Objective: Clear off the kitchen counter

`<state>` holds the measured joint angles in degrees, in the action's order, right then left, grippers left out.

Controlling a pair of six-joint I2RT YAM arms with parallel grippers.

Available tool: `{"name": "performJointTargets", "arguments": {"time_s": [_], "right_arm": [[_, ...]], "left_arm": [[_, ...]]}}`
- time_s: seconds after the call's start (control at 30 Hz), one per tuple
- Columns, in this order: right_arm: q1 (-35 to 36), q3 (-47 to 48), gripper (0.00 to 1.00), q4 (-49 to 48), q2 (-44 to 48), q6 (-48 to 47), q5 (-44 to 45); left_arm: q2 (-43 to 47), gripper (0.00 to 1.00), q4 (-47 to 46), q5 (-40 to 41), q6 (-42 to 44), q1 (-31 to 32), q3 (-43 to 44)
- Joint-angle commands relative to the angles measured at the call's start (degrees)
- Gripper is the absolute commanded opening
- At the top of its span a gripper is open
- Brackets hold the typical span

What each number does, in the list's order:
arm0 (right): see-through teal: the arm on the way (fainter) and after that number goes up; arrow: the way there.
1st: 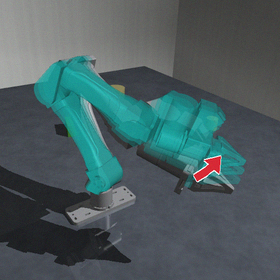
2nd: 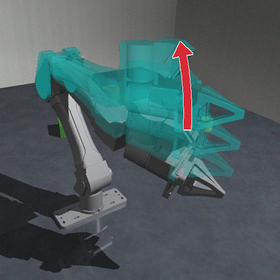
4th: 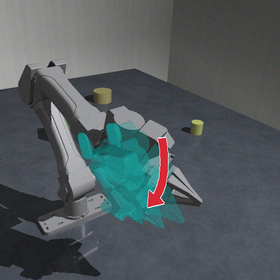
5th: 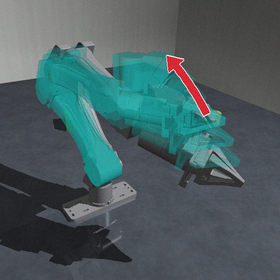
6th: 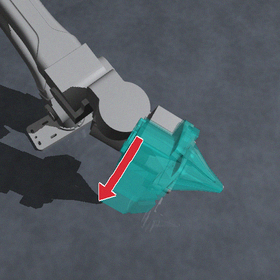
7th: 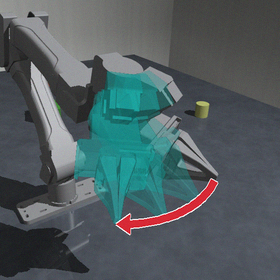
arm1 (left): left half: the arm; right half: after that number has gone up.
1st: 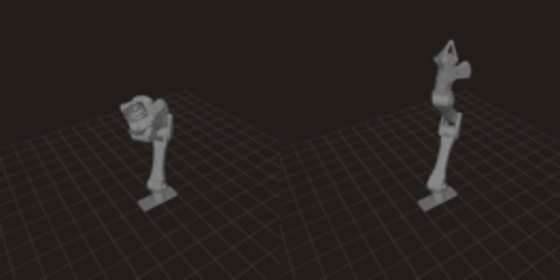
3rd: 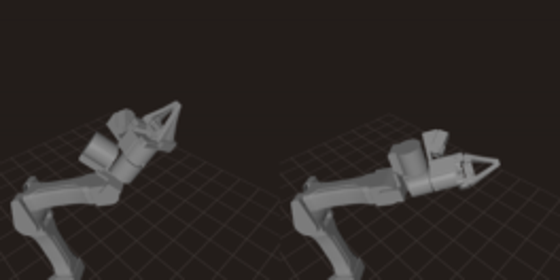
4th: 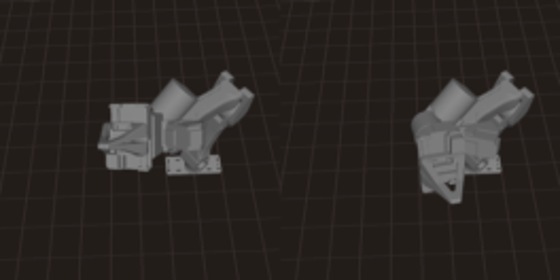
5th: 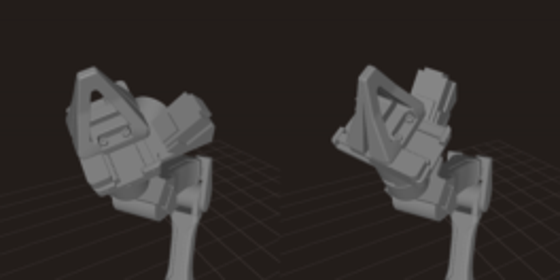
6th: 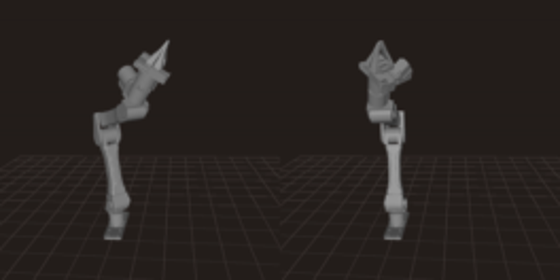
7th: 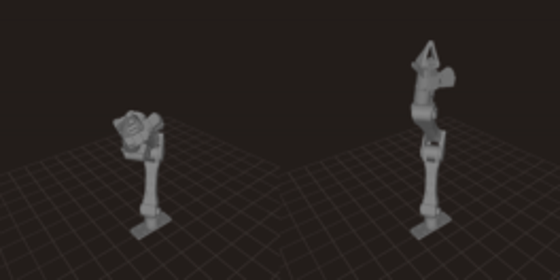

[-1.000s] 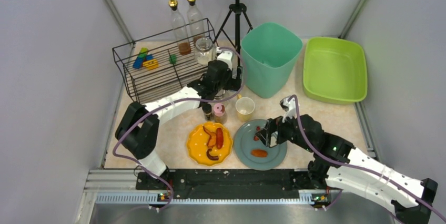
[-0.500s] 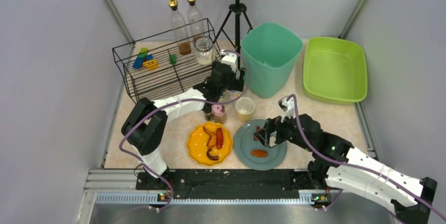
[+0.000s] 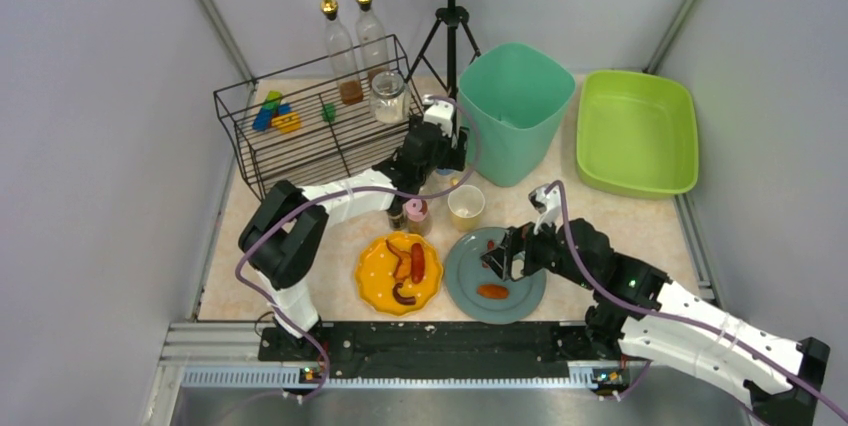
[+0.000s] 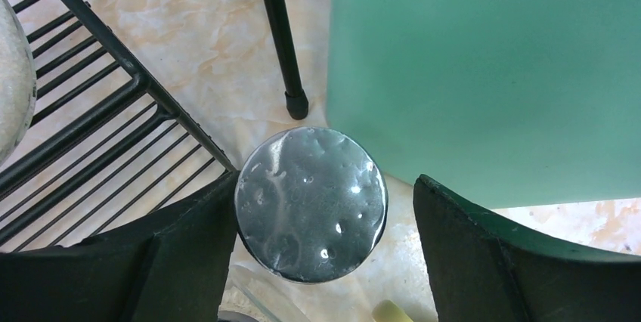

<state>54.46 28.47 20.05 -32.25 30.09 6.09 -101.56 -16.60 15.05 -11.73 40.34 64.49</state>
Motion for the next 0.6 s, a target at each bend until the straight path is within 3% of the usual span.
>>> {"name": "performJointTargets", "arguments": {"time_s": [0.0,0.3,0.57], "right_arm": [[-0.1,-0.3,0.99,-2.1,0.7,0.8,-0.7],[-0.1,-1.2,0.99,-2.9,1.0,1.4,-1.1],[-0.1,-1.7,0.99,-3.5,0.8,1.7,-1.6]], "left_arm": [[-0.6,0.85,-4.4,-0.2,0.9,0.4,-0.6],[0.2,0.70,-5.6,0.4,1.5,0.5,-1.9],[3.2,0.49,-4.9,0.7,3.1,0.6,-2.3]]}}
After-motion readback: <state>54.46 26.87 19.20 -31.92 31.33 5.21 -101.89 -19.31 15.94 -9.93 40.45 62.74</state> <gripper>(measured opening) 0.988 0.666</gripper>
